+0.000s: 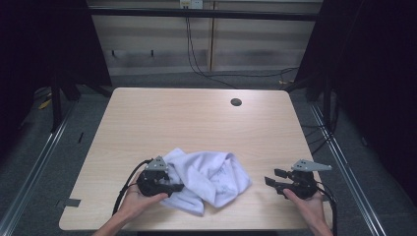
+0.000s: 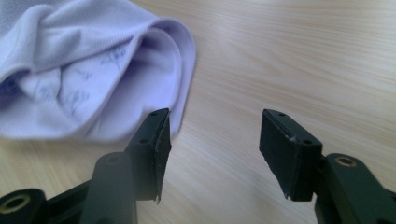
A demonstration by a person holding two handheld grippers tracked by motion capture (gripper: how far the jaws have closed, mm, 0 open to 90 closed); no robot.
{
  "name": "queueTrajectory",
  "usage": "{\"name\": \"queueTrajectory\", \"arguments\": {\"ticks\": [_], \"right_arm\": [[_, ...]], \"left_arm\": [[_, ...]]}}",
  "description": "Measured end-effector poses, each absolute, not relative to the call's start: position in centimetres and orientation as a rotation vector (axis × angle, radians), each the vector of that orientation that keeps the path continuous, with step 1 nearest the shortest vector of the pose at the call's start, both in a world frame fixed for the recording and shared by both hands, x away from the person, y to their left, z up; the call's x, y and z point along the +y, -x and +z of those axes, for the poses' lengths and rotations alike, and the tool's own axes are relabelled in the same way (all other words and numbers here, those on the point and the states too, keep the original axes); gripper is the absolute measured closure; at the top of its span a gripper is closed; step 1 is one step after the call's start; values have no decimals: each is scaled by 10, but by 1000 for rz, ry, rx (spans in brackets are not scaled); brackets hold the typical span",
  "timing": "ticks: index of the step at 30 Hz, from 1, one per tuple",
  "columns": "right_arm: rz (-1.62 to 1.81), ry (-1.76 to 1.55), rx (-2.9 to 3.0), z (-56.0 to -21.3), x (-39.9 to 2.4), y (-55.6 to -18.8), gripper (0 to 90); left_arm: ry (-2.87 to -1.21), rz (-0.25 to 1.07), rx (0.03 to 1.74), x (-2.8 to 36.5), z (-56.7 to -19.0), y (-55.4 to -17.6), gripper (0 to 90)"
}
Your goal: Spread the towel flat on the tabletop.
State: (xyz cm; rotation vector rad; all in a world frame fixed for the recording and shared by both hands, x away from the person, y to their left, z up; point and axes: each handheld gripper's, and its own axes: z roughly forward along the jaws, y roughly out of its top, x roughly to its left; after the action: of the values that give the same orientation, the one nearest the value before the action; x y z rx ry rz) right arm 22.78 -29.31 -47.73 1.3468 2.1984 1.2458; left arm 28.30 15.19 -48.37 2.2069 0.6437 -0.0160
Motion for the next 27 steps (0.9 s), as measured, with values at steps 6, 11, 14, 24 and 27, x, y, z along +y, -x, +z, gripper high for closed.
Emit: {"name": "queueTrajectory", "arguments": {"ticks": [6,11,14,24,27], "right_arm": [[1288,-1240,2288,-470,-262,-228,538],[1304,-1187,2334,-468,-243,-239,572],[1323,-1171,2354,-467,-226,-253,588],[1200,-1101,2501,-498,-188,-274,419],[1160,-1072,2518,-502,-182,-273,421]], "left_arm": [[-2017,61,608,183,-441,-279,384],[-1974,61,565,177,-417,-299,518],[-2028,48,502,149,-413,-316,602],[-2251,-89,540,99,-477,-329,552],[-2235,-94,529,103,-475,-327,659]]}}
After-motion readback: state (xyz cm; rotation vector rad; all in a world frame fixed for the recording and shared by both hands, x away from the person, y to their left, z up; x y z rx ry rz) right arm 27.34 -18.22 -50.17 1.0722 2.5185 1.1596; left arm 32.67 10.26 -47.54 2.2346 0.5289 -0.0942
